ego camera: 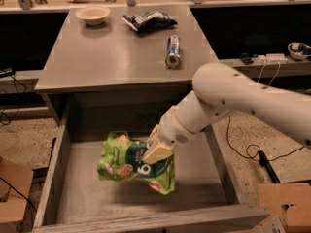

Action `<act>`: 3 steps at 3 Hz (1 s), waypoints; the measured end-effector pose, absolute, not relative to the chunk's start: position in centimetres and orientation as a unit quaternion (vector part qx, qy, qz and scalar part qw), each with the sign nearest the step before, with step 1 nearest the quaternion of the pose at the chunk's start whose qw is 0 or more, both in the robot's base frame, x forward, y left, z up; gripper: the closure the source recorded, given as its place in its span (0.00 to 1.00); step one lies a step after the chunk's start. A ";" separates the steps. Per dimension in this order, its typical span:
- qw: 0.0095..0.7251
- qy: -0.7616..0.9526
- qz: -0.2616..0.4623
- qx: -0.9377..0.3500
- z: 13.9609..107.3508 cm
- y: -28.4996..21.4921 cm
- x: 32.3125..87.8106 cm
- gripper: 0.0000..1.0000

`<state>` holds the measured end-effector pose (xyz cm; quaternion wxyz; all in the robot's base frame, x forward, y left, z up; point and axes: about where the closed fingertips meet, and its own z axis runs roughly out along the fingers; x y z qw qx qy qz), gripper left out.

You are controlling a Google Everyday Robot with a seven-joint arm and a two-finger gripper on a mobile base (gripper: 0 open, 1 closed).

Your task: Pick green rice chip bag from top drawer and place on counter

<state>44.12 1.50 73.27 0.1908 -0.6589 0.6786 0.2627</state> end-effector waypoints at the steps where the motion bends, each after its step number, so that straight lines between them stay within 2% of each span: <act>1: 0.260 0.655 0.209 -0.678 80.7 0.3 46.8 1.00; 3: 0.371 0.594 0.081 -0.709 97.3 -0.2 55.9 1.00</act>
Offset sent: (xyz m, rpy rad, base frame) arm 0.1252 -0.0178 0.2679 0.0375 -0.6166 0.0454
